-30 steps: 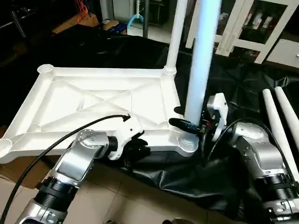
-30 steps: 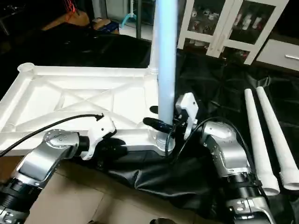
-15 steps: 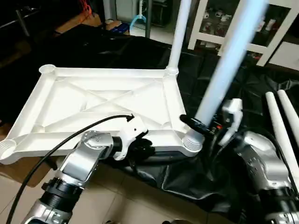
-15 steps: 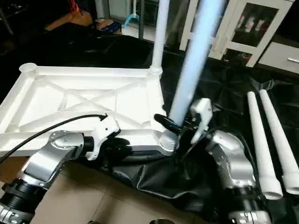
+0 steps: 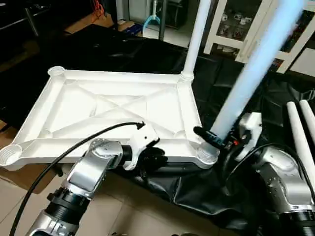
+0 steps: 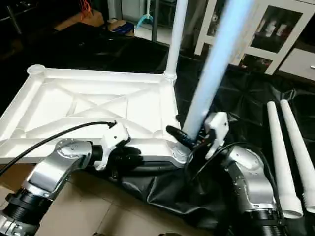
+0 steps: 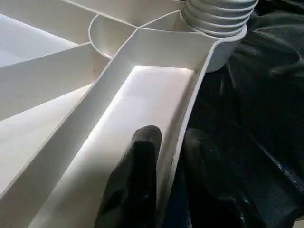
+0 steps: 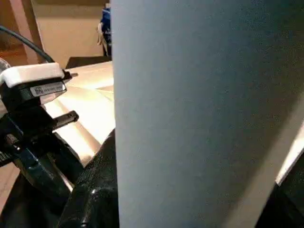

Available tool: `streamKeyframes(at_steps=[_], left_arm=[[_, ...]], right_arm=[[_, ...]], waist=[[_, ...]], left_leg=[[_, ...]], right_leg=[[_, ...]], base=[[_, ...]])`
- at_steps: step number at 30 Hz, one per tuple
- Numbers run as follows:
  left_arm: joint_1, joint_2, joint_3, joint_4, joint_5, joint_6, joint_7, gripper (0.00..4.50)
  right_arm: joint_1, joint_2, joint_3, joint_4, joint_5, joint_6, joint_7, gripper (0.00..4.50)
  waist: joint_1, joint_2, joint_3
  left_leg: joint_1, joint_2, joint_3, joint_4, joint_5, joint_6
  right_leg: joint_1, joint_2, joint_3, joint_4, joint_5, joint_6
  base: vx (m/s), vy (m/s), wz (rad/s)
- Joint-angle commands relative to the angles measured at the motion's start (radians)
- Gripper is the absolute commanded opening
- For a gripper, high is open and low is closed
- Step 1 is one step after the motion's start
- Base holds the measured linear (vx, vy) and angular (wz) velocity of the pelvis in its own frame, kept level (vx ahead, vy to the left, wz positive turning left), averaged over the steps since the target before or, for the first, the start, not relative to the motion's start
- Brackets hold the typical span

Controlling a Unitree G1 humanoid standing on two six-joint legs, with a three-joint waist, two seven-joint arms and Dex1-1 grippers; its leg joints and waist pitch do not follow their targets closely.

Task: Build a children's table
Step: Insert table leg to table base

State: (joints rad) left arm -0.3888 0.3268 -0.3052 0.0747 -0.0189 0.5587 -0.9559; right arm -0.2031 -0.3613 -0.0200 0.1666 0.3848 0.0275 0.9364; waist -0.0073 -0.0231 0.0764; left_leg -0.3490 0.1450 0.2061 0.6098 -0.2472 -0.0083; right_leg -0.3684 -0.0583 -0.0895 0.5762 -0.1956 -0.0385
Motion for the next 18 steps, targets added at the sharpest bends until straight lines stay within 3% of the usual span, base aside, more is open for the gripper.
streamKeyframes(at_steps=[1,6,8,10,15,17,18], left_arm=[[-0.022,-0.011,0.033,0.008,-0.009,-0.023,0.052,0.6],[-0.017,-0.017,0.038,0.008,-0.009,-0.027,0.073,0.6],[-0.014,-0.019,0.043,0.009,-0.009,-0.031,0.089,0.6],[-0.014,-0.021,0.046,0.012,-0.009,-0.034,0.093,0.6],[-0.017,-0.03,0.053,0.02,-0.007,-0.041,0.106,0.55],[-0.022,-0.033,0.053,0.024,-0.008,-0.044,0.109,0.54],[-0.025,-0.034,0.053,0.026,-0.009,-0.045,0.111,0.52]], right_arm=[[0.091,-0.016,0.061,0.107,-0.103,0.076,-0.011,1.79],[0.14,0.017,0.051,0.099,-0.083,0.055,-0.053,1.79],[0.171,0.04,0.042,0.079,-0.066,0.043,-0.086,1.79],[0.185,0.052,0.036,0.075,-0.062,0.039,-0.103,1.79],[0.197,0.067,0.037,0.088,-0.102,0.007,-0.167,1.79],[0.189,0.069,0.037,0.093,-0.12,0.009,-0.2,1.79],[0.183,0.07,0.037,0.094,-0.127,0.01,-0.215,1.79]], waist=[[-0.006,0.005,-0.025],[-0.006,0.003,-0.026],[-0.007,-0.003,-0.027],[-0.01,-0.001,-0.028],[-0.014,0.002,-0.024],[-0.021,-0.003,-0.023],[-0.021,0.001,-0.022]], left_leg=[[0.013,0.121,-0.06,-0.107,-0.22,0.019],[0.017,0.121,-0.06,-0.11,-0.238,0.001],[0.013,0.122,-0.061,-0.112,-0.233,0.004],[0.012,0.122,-0.064,-0.115,-0.238,-0.001],[0.016,0.122,-0.066,-0.12,-0.3,-0.027],[0.015,0.12,-0.067,-0.122,-0.327,-0.037],[0.014,0.12,-0.068,-0.123,-0.334,-0.039]], right_leg=[[0.009,-0.126,0.087,-0.081,-0.322,-0.208],[0.003,-0.125,0.091,-0.084,-0.322,-0.197],[0.006,-0.127,0.093,-0.082,-0.311,-0.198],[0.006,-0.125,0.09,-0.081,-0.311,-0.196],[-0.001,-0.123,0.093,-0.087,-0.362,-0.183],[-0.004,-0.121,0.097,-0.087,-0.379,-0.174],[-0.003,-0.121,0.099,-0.088,-0.386,-0.172]], base=[[0.0,0.0,0.0],[0.0,0.0,0.0],[0.0,0.0,0.0],[0.0,0.0,0.0],[0.0,0.0,0.0],[0.0,0.0,0.0],[0.0,0.0,0.0]])
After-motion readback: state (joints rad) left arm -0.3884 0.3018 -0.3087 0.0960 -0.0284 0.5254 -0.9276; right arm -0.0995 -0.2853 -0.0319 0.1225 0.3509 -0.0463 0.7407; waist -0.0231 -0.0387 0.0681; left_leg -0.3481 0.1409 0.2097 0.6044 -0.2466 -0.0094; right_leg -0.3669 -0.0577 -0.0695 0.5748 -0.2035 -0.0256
